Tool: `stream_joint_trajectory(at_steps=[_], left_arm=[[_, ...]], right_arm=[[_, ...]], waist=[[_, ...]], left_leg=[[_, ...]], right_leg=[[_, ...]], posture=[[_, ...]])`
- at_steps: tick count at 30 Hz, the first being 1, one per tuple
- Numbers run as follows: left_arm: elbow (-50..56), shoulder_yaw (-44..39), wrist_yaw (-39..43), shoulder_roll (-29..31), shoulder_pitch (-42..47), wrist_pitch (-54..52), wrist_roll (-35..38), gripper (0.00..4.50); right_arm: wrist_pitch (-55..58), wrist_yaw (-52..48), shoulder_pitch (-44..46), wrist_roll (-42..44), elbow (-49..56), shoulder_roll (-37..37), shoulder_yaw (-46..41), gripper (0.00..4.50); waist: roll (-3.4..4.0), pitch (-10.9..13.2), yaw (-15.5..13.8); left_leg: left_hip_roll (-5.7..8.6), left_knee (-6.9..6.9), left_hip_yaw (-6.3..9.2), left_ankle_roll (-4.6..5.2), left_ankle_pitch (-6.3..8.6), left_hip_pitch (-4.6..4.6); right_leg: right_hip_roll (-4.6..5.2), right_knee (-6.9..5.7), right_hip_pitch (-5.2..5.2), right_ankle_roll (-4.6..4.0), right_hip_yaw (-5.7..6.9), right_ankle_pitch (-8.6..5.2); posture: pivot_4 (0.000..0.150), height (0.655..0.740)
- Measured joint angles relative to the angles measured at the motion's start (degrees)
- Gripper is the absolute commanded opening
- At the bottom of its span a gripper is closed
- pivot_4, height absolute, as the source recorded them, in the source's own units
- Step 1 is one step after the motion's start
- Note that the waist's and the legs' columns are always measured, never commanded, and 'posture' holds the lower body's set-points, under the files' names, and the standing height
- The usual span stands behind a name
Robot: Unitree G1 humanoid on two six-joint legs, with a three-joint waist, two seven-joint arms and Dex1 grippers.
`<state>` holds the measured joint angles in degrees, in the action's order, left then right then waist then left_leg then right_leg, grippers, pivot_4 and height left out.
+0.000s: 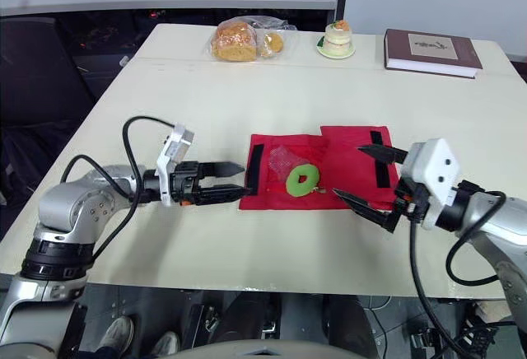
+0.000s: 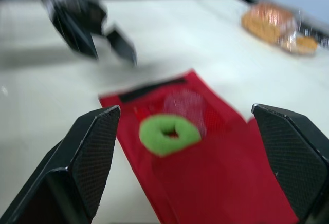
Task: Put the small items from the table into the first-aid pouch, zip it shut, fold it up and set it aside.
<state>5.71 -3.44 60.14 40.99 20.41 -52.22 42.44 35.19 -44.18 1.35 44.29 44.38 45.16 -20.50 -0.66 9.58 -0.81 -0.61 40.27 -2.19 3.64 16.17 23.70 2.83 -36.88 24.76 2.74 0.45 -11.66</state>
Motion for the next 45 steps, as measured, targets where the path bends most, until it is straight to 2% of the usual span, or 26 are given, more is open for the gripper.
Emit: stream_joint_trajectory(at_steps=[9, 12, 16, 24, 29, 31, 32, 33, 38, 40, 41, 45], left_arm=[[-2.4, -5.4, -17.5, -9.9, -2.0, -6.5, 0.2, 4.5], [-2.5, -10.6, -27.3, -17.3, 0.7, -13.9, 2.9, 4.5], [-2.5, -17.1, -38.0, -24.0, 4.7, -23.2, 6.1, 4.5], [-2.1, -21.3, -45.7, -31.7, 9.5, -36.9, 8.1, 4.5], [-7.0, -26.8, -48.0, -35.5, 11.4, -39.8, 10.8, 4.5], [-8.3, -28.8, -49.2, -36.1, 11.9, -40.0, 11.8, 4.07], [-8.8, -29.4, -49.5, -36.2, 12.0, -40.1, 12.1, 3.44], [-8.9, -29.9, -49.8, -36.2, 12.0, -40.1, 12.4, 3.44], [-9.3, -29.6, -47.4, -31.0, 11.6, -40.2, 14.8, 1.19], [-9.5, -29.4, -46.8, -30.4, 11.6, -40.2, 15.0, 0.57], [-10.0, -28.9, -46.0, -29.4, 11.6, -40.2, 15.0, 0.08], [-10.8, -26.6, -43.1, -27.0, 11.5, -39.6, 14.7, 0.03]], right_arm=[[1.6, -4.7, 0.0, 7.9, -2.8, 6.3, -5.3, 4.37], [2.2, -6.4, 0.0, 8.7, -3.4, 9.0, -5.3, 4.37], [2.1, -6.4, 0.1, 8.1, -3.8, 9.4, -5.2, 4.37], [2.1, -4.9, 1.3, 8.1, -3.7, 9.4, -5.1, 4.37], [2.1, -3.6, 1.4, 8.6, -2.5, 9.4, -5.0, 4.37], [2.1, -3.0, 1.4, 8.8, -2.4, 9.3, -5.0, 4.5], [2.1, -2.9, 1.4, 8.9, -2.4, 9.3, -5.0, 4.5], [2.1, -2.8, 1.4, 8.9, -2.4, 9.3, -4.9, 4.5], [1.9, -3.0, 1.4, 8.9, -2.8, 8.4, -4.1, 4.5], [1.8, -3.1, 1.5, 8.9, -2.8, 8.3, -3.9, 4.5], [1.3, -3.4, 1.5, 8.7, -3.0, 8.1, -3.5, 4.5], [0.3, -4.3, 1.5, 7.8, -3.7, 7.6, -2.8, 4.5]], waist=[[-0.02, -0.1, -0.2], [0.04, -0.2, -0.5], [-0.09, -0.2, -0.7], [-0.09, -0.2, -1.3], [-0.11, -0.2, -1.3], [-0.11, -0.2, -1.3], [-0.12, -0.2, -1.3], [-0.13, -0.2, -1.3], [-0.15, -0.2, -1.2], [-0.15, -0.2, -1.2], [-0.15, -0.2, -1.2], [-0.16, -0.2, -1.2]], left_leg=[[0.04, 0.0, 0.11, 0.0, 0.0, -0.04], [0.13, 0.05, 0.27, 0.01, -0.01, -0.08], [0.2, 0.08, 0.39, 0.0, -0.01, -0.09], [0.26, 0.08, 0.41, -0.02, -0.02, -0.09], [0.26, 0.08, 0.44, -0.17, -0.11, -0.09], [0.25, 0.08, 0.45, -0.17, -0.11, -0.07], [0.25, 0.08, 0.45, -0.17, -0.11, -0.07], [0.25, 0.08, 0.46, -0.17, -0.11, -0.06], [0.24, 0.08, 0.48, -0.24, -0.15, -0.05], [0.24, 0.08, 0.48, -0.24, -0.15, -0.05], [0.24, 0.08, 0.48, -0.24, -0.15, -0.04], [0.24, 0.08, 0.47, -0.25, -0.15, -0.04]], right_leg=[[0.17, 0.0, -0.11, -0.01, 0.11, 0.01], [0.27, -0.01, -0.27, 0.0, 0.21, 0.01], [0.25, 0.0, -0.34, 0.0, 0.29, 0.01], [0.25, 0.02, -0.38, 0.0, 0.3, 0.01], [0.22, 0.01, -0.37, -0.01, 0.3, 0.0], [0.23, 0.01, -0.37, -0.01, 0.3, 0.0], [0.23, 0.01, -0.37, -0.01, 0.31, 0.0], [0.23, 0.01, -0.36, -0.01, 0.31, 0.0], [0.23, 0.01, -0.34, -0.11, 0.31, -0.05], [0.24, 0.01, -0.34, -0.14, 0.31, -0.06], [0.24, 0.01, -0.34, -0.14, 0.31, -0.06], [0.24, 0.01, -0.32, -0.14, 0.31, -0.06]], posture=[[0.15, 0.7289], [0.15, 0.7289], [0.15, 0.7289], [0.15, 0.7289], [0.15, 0.7289], [0.15, 0.7289], [0.15, 0.7289], [0.15, 0.7289], [0.15, 0.7289], [0.15, 0.7289], [0.15, 0.7289], [0.15, 0.7289]])
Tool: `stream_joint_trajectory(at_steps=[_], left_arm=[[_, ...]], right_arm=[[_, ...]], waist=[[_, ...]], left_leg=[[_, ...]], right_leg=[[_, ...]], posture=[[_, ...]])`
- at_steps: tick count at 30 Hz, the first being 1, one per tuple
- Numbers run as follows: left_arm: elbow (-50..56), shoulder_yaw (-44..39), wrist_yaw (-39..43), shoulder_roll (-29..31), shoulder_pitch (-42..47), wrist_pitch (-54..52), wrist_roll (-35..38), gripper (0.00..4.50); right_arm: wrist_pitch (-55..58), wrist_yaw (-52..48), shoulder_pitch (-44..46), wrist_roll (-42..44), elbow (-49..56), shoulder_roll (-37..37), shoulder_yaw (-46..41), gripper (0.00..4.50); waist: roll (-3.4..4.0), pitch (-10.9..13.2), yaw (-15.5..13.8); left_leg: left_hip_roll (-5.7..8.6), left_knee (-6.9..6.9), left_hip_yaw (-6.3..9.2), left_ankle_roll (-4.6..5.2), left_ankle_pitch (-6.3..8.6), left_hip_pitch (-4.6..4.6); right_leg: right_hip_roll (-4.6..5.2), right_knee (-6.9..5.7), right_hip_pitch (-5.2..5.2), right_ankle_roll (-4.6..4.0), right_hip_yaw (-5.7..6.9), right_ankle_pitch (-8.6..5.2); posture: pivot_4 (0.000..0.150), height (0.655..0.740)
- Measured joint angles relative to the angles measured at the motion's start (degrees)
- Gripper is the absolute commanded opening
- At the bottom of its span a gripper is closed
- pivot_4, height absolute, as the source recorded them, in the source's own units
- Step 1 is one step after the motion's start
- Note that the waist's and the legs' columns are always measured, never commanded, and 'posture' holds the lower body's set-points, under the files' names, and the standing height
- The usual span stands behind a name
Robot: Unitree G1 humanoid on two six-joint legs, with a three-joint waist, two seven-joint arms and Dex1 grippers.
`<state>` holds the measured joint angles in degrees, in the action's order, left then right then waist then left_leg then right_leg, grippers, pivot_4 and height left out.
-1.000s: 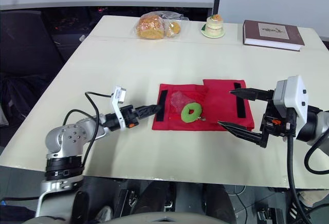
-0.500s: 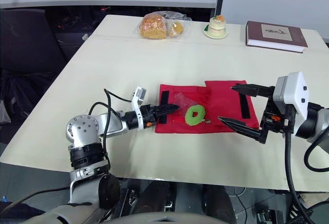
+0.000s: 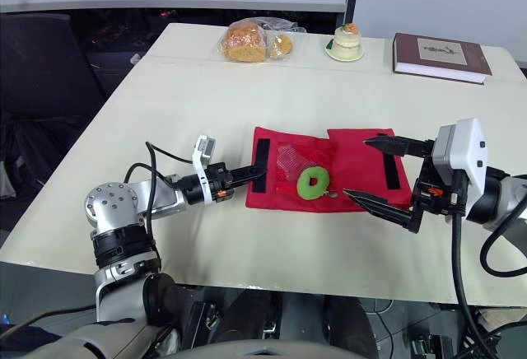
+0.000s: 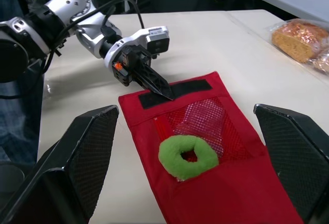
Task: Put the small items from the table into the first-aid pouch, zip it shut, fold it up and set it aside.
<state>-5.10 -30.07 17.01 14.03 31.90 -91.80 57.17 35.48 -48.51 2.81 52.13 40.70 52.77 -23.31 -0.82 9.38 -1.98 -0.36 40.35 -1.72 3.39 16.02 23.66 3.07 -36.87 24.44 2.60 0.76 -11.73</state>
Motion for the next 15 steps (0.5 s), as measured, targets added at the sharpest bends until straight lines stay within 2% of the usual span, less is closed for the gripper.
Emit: stream_joint_trajectory(at_steps=[3, 7, 9, 14, 15], left_arm=[[0.0, 2.4, 3.4, 3.8, -0.8, 0.9, -0.3, 0.03], [-1.8, 9.5, 14.7, 16.1, -2.3, 6.5, -3.0, 0.03], [-3.5, 12.5, 19.5, 20.2, -2.2, 9.3, -4.3, 0.03], [-10.4, 21.1, 32.9, 27.7, 1.9, 16.8, -9.2, 0.03], [-12.4, 24.2, 36.8, 29.4, 4.0, 18.6, -11.0, 0.0]], right_arm=[[-0.5, -0.5, -0.3, -0.2, -0.3, -0.2, 0.0, 4.5], [-1.8, -1.7, -1.0, -2.4, -1.8, -0.3, 0.8, 4.5], [-2.4, -1.7, -0.5, -4.4, -3.1, -0.3, 2.7, 4.5], [-4.5, -1.5, 7.0, -10.5, -8.8, -2.4, 11.2, 4.5], [-5.1, -1.3, 10.7, -12.2, -11.3, -4.3, 13.7, 4.25]], waist=[[0.0, 0.0, 0.3], [-0.01, 0.0, 1.2], [0.0, 0.0, 1.3], [-0.05, 0.0, 1.1], [-0.13, 0.1, 1.2]], left_leg=[[-0.02, -0.02, 0.0, -0.01, 0.0, 0.01], [-0.05, -0.07, 0.0, -0.05, -0.02, 0.0], [-0.06, -0.09, -0.06, -0.05, -0.02, 0.0], [-0.03, -0.08, -0.12, -0.01, 0.0, 0.08], [-0.03, -0.07, -0.16, -0.03, -0.01, 0.12]], right_leg=[[0.0, -0.01, 0.04, -0.01, -0.01, 0.0], [-0.01, -0.01, 0.07, -0.12, -0.01, -0.06], [-0.02, -0.02, 0.13, -0.14, -0.01, -0.08], [-0.01, -0.02, 0.23, -0.13, -0.03, -0.08], [-0.05, 0.01, 0.27, -0.14, -0.03, -0.06]], posture=[[0.15, 0.7289], [0.15, 0.7289], [0.15, 0.7289], [0.15, 0.7289], [0.15, 0.7289]])
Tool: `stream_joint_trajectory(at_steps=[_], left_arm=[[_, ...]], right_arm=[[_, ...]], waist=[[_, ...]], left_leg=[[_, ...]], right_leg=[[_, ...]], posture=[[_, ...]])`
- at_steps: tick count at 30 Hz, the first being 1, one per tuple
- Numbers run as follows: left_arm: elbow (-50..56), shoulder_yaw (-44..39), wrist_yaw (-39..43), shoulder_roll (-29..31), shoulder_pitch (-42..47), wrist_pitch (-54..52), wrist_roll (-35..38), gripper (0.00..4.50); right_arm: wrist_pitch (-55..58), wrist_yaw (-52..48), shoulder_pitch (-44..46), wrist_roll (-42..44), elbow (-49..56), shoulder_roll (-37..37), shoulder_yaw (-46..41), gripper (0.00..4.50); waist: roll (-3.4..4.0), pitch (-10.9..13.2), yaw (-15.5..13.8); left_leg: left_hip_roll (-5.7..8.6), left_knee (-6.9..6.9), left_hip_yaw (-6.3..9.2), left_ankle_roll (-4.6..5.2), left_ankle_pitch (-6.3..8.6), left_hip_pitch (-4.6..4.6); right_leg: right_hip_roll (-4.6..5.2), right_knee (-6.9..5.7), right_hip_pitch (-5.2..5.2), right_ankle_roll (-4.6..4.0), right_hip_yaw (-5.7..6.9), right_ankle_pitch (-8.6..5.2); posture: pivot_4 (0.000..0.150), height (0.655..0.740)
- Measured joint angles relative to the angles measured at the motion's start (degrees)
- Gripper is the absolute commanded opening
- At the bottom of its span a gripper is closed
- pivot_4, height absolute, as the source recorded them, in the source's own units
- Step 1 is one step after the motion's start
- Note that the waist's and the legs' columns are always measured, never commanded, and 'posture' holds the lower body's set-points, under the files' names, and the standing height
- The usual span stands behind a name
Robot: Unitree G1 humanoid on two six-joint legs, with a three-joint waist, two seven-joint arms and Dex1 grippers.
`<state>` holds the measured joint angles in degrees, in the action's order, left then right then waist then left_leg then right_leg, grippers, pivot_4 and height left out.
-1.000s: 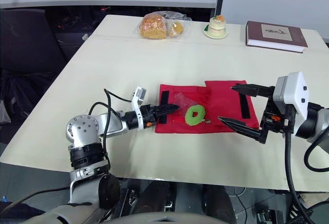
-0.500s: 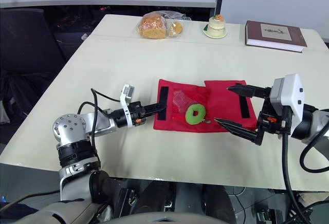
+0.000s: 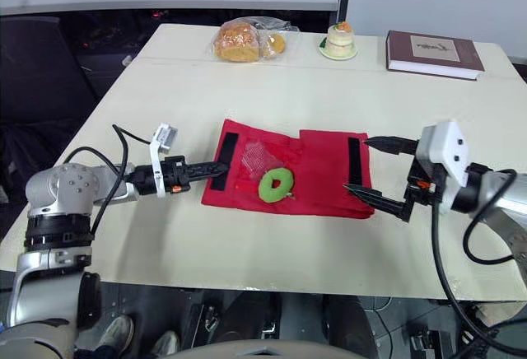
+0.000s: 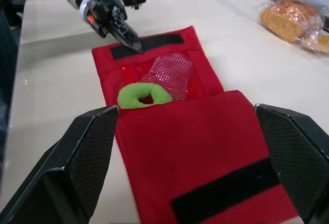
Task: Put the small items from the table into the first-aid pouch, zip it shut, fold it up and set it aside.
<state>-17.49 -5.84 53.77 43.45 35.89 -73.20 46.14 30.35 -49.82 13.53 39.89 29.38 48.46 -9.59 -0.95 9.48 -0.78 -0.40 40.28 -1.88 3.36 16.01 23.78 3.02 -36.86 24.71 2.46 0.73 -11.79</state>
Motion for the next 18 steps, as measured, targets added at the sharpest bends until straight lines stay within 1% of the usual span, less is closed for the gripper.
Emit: stream_joint_trajectory(at_steps=[2, 5, 9, 10, 11, 14, 15, 18], left_arm=[[-2.0, 4.5, 6.9, 2.2, 3.4, 3.2, -2.2, 0.0], [-6.3, 8.7, 15.2, 3.9, 7.6, 7.8, -5.8, 0.0], [-13.2, 13.6, 22.8, 3.8, 11.5, 13.7, -11.3, 0.0], [-14.8, 14.9, 25.2, 3.7, 12.7, 15.4, -12.8, 0.0], [-15.0, 15.1, 25.5, 3.7, 12.9, 15.6, -13.0, 0.0], [-18.1, 16.2, 29.9, 3.4, 14.6, 18.3, -15.6, 0.0], [-18.3, 16.3, 30.3, 3.4, 14.7, 18.6, -15.7, 0.0], [-19.6, 16.5, 32.5, 1.7, 16.8, 20.8, -16.8, 0.0]], right_arm=[[-1.8, -0.9, 4.5, -2.4, -4.5, -2.7, 4.0, 3.74], [-4.3, -4.0, 7.3, -6.2, -10.8, -4.4, 9.0, 2.24], [-10.0, -7.6, 11.4, -11.7, -21.4, -8.3, 13.2, 0.34], [-12.2, -8.7, 12.5, -13.6, -25.1, -9.5, 14.5, 0.05], [-12.6, -8.9, 12.6, -13.9, -25.8, -9.7, 14.7, 0.05], [-17.4, -11.0, 13.3, -18.6, -32.4, -11.2, 17.5, 0.05], [-17.8, -11.1, 13.3, -19.2, -33.0, -11.4, 17.7, 0.05], [-22.1, -11.3, 14.6, -23.0, -36.9, -13.7, 19.7, 0.05]], waist=[[0.01, 0.0, 0.1], [0.03, 0.0, -0.1], [0.02, 0.1, 0.1], [0.01, 0.1, 0.2], [0.01, 0.1, 0.2], [0.02, 0.1, 0.1], [0.02, 0.1, 0.2], [0.01, 0.1, 0.2]], left_leg=[[0.0, -0.01, -0.04, 0.0, 0.0, 0.0], [0.01, -0.02, -0.07, 0.0, 0.0, 0.04], [0.02, -0.02, -0.24, 0.07, 0.04, 0.07], [0.0, -0.02, -0.27, 0.08, 0.04, 0.08], [0.01, -0.02, -0.27, 0.08, 0.04, 0.08], [-0.02, -0.02, -0.27, 0.08, 0.04, 0.08], [-0.03, -0.02, -0.27, 0.08, 0.04, 0.08], [-0.03, 0.0, -0.28, 0.08, 0.04, 0.05]], right_leg=[[-0.01, 0.0, 0.02, 0.0, -0.03, 0.0], [-0.03, 0.0, 0.05, 0.15, -0.02, 0.07], [-0.07, 0.03, 0.1, 0.27, -0.11, 0.12], [-0.07, 0.02, 0.12, 0.27, -0.13, 0.13], [-0.07, 0.02, 0.12, 0.27, -0.14, 0.13], [-0.09, 0.0, 0.14, 0.29, -0.14, 0.13], [-0.1, 0.0, 0.14, 0.29, -0.14, 0.13], [-0.09, -0.04, 0.13, 0.29, -0.16, 0.13]], posture=[[0.15, 0.7289], [0.15, 0.7289], [0.15, 0.7289], [0.15, 0.7289], [0.15, 0.7289], [0.15, 0.7289], [0.15, 0.7289], [0.15, 0.7289]])
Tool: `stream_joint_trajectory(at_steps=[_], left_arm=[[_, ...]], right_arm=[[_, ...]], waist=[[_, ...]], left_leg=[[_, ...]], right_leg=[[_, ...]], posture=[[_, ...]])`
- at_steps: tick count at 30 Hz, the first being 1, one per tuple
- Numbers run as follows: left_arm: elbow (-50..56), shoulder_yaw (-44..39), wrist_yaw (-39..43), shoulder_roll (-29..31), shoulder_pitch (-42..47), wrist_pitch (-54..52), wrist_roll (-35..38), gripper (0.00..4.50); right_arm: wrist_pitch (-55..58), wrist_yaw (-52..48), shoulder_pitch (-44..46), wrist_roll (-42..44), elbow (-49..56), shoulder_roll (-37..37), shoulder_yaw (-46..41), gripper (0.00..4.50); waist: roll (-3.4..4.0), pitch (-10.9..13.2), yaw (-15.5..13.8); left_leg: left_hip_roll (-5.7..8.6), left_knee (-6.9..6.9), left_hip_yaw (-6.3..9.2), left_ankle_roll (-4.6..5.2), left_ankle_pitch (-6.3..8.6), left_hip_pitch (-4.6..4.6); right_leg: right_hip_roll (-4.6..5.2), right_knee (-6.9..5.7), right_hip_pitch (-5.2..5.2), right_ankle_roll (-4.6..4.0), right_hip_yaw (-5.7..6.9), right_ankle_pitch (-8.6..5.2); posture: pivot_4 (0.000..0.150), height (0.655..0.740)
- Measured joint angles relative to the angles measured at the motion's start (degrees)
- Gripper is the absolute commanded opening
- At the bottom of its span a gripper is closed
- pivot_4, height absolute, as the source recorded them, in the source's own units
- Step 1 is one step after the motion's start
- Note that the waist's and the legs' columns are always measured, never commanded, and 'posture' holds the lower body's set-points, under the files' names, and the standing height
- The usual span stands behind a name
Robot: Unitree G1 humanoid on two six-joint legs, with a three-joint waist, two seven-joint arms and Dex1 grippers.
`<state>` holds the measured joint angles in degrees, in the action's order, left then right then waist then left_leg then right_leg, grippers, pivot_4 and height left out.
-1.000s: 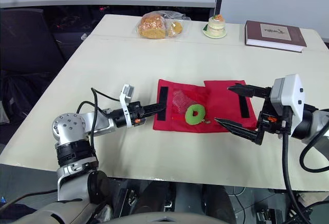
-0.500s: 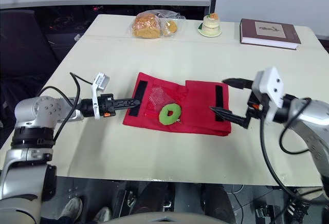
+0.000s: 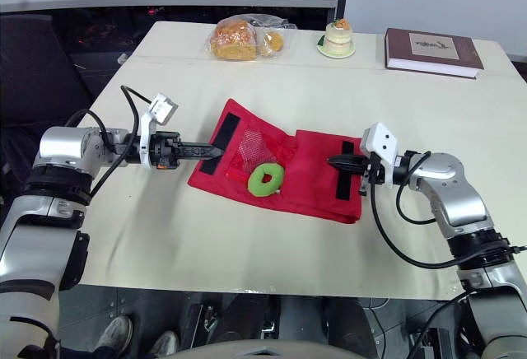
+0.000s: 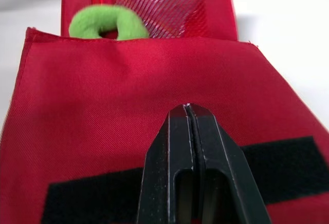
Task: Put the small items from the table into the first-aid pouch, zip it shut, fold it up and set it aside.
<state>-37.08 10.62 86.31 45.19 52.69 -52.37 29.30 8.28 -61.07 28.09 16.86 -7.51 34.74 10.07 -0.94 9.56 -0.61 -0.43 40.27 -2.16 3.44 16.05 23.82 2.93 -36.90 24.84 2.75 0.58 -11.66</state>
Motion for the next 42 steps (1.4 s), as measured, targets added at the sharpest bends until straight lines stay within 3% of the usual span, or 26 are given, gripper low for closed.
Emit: stream_joint_trajectory(at_steps=[6, 14, 21, 28, 35, 42], left_arm=[[-0.1, -1.1, 2.0, -4.1, 3.3, 2.3, 0.1, 0.0], [5.2, -1.4, 1.7, -15.5, 6.6, 0.2, 2.5, 0.0], [4.9, -2.2, -4.7, -27.5, 7.9, -0.1, 2.3, 0.0], [2.5, -1.1, -6.5, -33.0, 6.7, 3.8, -0.4, 0.0], [2.4, -0.5, -5.8, -33.5, 6.2, 5.5, -1.9, 0.0], [-0.1, -0.6, -5.6, -33.7, 5.4, 6.4, -3.2, 0.0]], right_arm=[[-4.9, 0.9, 1.5, -5.9, -3.2, -1.8, 2.6, 0.05], [-4.8, 2.6, 2.5, -9.6, -3.4, -3.5, 3.2, 0.05], [-4.6, 3.8, 2.6, -10.1, -3.8, -4.3, 2.9, 0.05], [-1.4, 6.9, -1.1, -9.0, 0.7, -5.3, 0.0, 0.05], [7.7, 9.7, -11.1, -0.7, 12.3, -4.7, -7.5, 0.05], [11.6, 6.1, -23.9, 10.5, 24.0, 5.9, -25.8, 0.05]], waist=[[-0.09, -0.1, 0.1], [-0.15, -0.1, 0.8], [-0.14, -0.1, 1.7], [-0.13, -0.1, 1.3], [-0.03, -0.1, 0.7], [0.1, 0.0, -0.2]], left_leg=[[0.0, 0.06, -0.03, 0.06, 0.03, -0.13], [-0.02, 0.08, 0.0, -0.01, -0.01, -0.15], [-0.05, 0.07, -0.04, 0.0, 0.0, -0.24], [-0.03, 0.08, -0.04, 0.13, 0.07, -0.24], [0.03, 0.07, 0.08, 0.14, 0.07, -0.06], [0.03, 0.06, 0.15, 0.24, 0.13, -0.07]], right_leg=[[-0.01, -0.14, -0.07, 0.0, -0.07, 0.0], [-0.02, -0.21, -0.08, 0.0, -0.08, 0.01], [-0.05, -0.39, -0.06, 0.0, -0.13, 0.01], [-0.03, -0.44, -0.06, 0.0, -0.15, 0.01], [0.02, -0.39, 0.02, 0.0, -0.07, 0.0], [-0.05, -0.16, -0.08, 0.04, -0.03, -0.02]], posture=[[0.15, 0.7289], [0.15, 0.7289], [0.15, 0.7289], [0.15, 0.7289], [0.15, 0.7289], [0.15, 0.7289]])
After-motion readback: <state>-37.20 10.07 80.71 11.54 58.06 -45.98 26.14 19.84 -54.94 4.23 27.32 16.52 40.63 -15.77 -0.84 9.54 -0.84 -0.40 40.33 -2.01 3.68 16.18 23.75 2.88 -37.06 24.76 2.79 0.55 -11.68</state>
